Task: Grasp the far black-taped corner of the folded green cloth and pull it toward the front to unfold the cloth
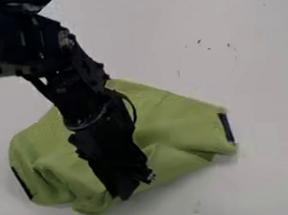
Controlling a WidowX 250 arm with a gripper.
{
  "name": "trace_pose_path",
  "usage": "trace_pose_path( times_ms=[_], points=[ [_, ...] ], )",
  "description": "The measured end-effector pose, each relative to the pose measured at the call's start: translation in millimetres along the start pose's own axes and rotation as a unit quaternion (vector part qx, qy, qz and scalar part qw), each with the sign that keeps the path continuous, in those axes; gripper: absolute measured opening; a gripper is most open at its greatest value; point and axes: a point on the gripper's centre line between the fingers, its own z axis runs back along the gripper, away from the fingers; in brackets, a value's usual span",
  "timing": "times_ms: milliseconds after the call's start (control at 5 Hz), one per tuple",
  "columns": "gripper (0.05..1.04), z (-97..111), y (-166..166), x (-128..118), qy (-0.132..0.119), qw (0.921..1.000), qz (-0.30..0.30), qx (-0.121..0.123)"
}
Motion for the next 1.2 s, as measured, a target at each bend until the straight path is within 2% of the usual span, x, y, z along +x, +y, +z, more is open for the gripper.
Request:
trace_pose_path(
  times_ms=[200,400,600,800,1000,1200],
  points=[
    [0.308,-5.1,-1.9,-4.8,-0.002,1.0,0.002,-0.005],
    [0.603,-12.8,-5.3,-10.5,-0.003,0.9999,0.013,-0.004],
    [0.902,-9.9,-10.4,-10.9,-0.007,0.9999,0.015,-0.003],
    [1.008,2.3,-17.2,-16.8,-0.011,0.9993,0.033,0.011],
    [1.003,17.1,-14.9,-17.5,-0.005,0.9979,0.056,0.033],
    [0.999,31.3,-10.1,-2.4,0.0,0.9963,0.062,0.059]
  ],
)
